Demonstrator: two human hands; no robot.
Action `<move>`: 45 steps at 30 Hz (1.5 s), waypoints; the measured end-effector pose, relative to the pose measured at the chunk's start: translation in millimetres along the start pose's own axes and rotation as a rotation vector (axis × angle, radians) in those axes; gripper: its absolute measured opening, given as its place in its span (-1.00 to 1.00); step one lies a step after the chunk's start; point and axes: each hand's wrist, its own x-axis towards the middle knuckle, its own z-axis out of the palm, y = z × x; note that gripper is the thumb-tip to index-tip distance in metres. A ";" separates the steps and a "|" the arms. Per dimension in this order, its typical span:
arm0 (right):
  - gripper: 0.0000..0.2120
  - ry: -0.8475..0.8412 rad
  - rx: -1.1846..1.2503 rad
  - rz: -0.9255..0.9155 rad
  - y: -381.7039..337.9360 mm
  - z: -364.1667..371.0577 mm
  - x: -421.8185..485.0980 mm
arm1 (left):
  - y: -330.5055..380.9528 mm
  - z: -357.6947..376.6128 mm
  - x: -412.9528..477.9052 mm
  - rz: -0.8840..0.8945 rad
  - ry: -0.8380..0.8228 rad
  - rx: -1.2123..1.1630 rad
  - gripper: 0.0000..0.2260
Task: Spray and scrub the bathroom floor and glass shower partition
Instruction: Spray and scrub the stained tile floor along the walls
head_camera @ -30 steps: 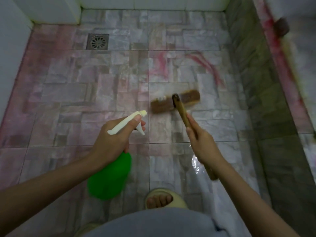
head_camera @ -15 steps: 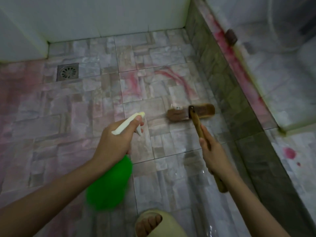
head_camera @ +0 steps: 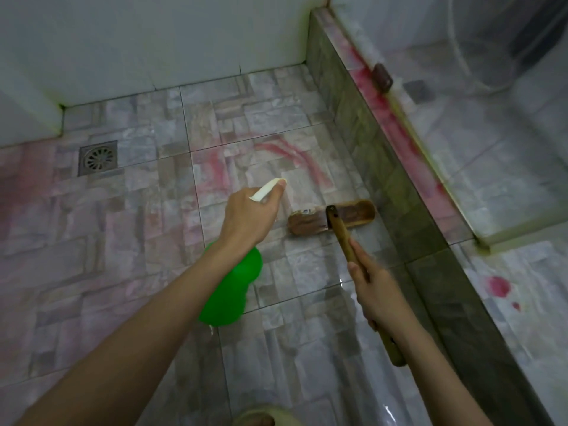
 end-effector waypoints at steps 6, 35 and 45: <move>-0.55 0.014 -0.022 -0.018 -11.6 2.7 2.5 | 1.3 5.0 11.4 -0.023 -0.026 0.061 -0.37; -0.55 -0.012 0.020 -0.020 -29.2 6.0 11.5 | -10.4 -40.4 53.3 -0.148 0.187 0.005 -0.46; -0.57 0.058 -0.049 -0.089 -64.9 -5.7 80.2 | -5.0 -56.5 19.0 -0.095 0.227 -0.208 -0.53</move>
